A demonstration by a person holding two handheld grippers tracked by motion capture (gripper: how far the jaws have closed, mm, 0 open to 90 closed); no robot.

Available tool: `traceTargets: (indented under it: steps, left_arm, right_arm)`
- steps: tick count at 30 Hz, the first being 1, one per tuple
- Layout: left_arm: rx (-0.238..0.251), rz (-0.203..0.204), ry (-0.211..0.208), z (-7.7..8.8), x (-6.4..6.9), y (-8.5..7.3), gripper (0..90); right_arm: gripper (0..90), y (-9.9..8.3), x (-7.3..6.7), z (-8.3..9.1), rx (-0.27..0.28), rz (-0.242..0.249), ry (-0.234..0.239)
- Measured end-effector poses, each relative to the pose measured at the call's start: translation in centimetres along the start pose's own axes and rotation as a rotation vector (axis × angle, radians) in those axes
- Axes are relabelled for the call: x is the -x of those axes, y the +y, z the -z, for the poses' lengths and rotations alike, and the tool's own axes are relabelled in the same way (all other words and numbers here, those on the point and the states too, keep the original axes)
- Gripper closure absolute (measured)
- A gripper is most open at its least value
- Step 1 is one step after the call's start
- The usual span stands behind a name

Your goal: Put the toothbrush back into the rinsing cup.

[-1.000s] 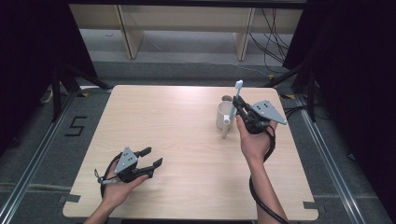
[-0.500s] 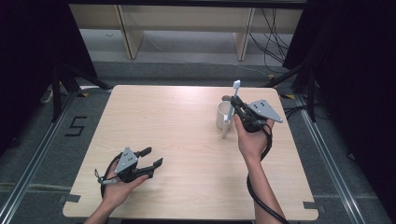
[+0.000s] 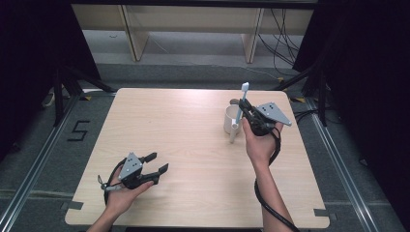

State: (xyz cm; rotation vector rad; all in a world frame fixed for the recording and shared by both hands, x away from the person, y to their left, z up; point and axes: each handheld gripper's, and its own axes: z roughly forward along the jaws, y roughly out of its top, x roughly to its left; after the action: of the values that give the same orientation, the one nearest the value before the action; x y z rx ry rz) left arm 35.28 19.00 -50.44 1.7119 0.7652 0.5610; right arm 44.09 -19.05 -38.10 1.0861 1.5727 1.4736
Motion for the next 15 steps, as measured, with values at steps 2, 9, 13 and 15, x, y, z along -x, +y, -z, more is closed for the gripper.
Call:
traceTargets:
  steps: [2,9,13,15]
  left_arm:
    - [0.000,0.000,0.001,0.01,-0.01,0.00,35.9]
    - [0.005,0.002,0.002,0.02,-0.08,-0.01,35.9]
    - [0.002,0.000,0.001,0.04,-0.05,0.00,35.9]
    - [0.002,0.000,0.001,0.03,-0.05,0.00,35.9]
  right_arm:
    - [84.2,-0.05,0.02,0.01,-0.007,0.004,-0.008]
    - [84.1,-0.29,0.04,-0.25,0.004,-0.009,-0.008]
    - [84.1,-0.35,0.04,-0.27,-0.009,-0.009,-0.012]
    - [84.2,-0.34,0.15,-0.39,0.000,0.011,-0.012]
